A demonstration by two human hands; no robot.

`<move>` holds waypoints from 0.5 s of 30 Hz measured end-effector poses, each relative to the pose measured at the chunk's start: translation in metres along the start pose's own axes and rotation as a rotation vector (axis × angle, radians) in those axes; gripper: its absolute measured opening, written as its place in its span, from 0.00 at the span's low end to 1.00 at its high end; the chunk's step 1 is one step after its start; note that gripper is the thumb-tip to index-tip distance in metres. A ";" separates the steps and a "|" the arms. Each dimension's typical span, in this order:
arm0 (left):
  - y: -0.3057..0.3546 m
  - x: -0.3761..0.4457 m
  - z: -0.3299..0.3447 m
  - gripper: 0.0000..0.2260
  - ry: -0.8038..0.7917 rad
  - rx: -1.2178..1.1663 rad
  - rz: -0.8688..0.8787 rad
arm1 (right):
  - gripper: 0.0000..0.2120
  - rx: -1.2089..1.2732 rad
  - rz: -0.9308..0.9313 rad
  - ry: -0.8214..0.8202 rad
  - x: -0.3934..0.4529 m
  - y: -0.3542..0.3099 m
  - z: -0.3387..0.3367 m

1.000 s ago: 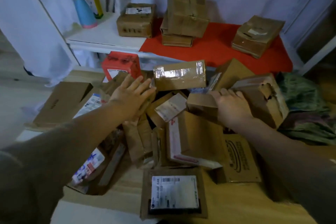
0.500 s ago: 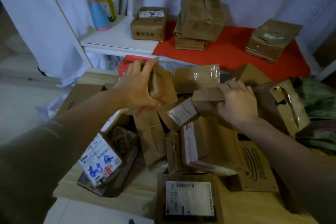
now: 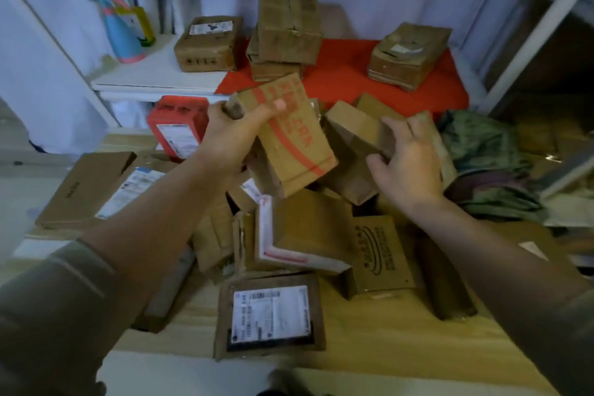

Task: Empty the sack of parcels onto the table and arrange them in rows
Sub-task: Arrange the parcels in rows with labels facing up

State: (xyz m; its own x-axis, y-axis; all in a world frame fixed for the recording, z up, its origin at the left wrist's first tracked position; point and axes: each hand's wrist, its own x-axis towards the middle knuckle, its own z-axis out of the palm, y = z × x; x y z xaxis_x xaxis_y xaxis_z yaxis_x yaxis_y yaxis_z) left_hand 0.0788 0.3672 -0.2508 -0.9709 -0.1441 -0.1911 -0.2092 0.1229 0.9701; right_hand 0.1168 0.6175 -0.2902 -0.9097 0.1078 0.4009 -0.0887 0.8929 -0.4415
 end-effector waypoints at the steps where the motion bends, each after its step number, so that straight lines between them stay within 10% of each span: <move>1: 0.003 -0.009 0.015 0.31 -0.022 -0.045 -0.040 | 0.26 0.023 0.026 0.012 -0.008 0.009 -0.007; 15: -0.044 -0.074 0.136 0.50 -0.229 0.098 -0.454 | 0.21 0.253 0.524 0.200 -0.092 0.112 -0.075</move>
State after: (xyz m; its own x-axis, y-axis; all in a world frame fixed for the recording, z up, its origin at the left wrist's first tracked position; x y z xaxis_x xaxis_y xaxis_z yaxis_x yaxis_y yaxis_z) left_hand 0.1439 0.5062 -0.3002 -0.7783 0.0132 -0.6277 -0.6143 0.1905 0.7657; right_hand 0.2208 0.7402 -0.3162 -0.7671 0.6058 0.2112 0.2335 0.5703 -0.7876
